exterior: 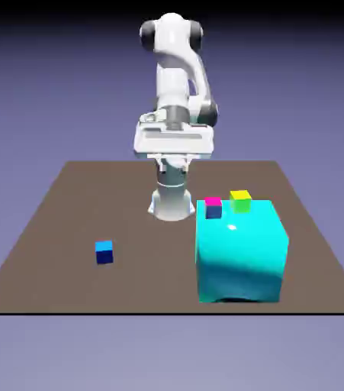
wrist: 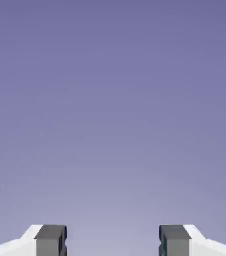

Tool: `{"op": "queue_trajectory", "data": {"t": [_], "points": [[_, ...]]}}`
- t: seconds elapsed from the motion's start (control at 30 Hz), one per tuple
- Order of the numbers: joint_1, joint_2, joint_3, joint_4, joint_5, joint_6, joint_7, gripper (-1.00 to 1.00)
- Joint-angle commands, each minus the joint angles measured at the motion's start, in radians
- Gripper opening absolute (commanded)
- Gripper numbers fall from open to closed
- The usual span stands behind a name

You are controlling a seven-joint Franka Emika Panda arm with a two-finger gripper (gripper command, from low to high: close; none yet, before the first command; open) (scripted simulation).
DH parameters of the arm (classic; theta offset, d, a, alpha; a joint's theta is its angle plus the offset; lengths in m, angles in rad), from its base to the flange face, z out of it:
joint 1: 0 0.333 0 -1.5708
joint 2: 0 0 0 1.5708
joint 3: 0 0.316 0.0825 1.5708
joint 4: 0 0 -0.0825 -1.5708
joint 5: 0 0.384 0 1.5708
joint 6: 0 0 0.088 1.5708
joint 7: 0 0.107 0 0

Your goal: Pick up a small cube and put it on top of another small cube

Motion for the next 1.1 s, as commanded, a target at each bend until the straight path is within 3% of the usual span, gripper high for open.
{"op": "queue_trajectory", "data": {"t": [0.0,1.07], "points": [[-0.033,0.018,0.016,-0.001,0.030,-0.002,0.044,0.00],[-1.063,0.590,0.526,-0.018,0.967,-0.061,1.424,0.00]]}}
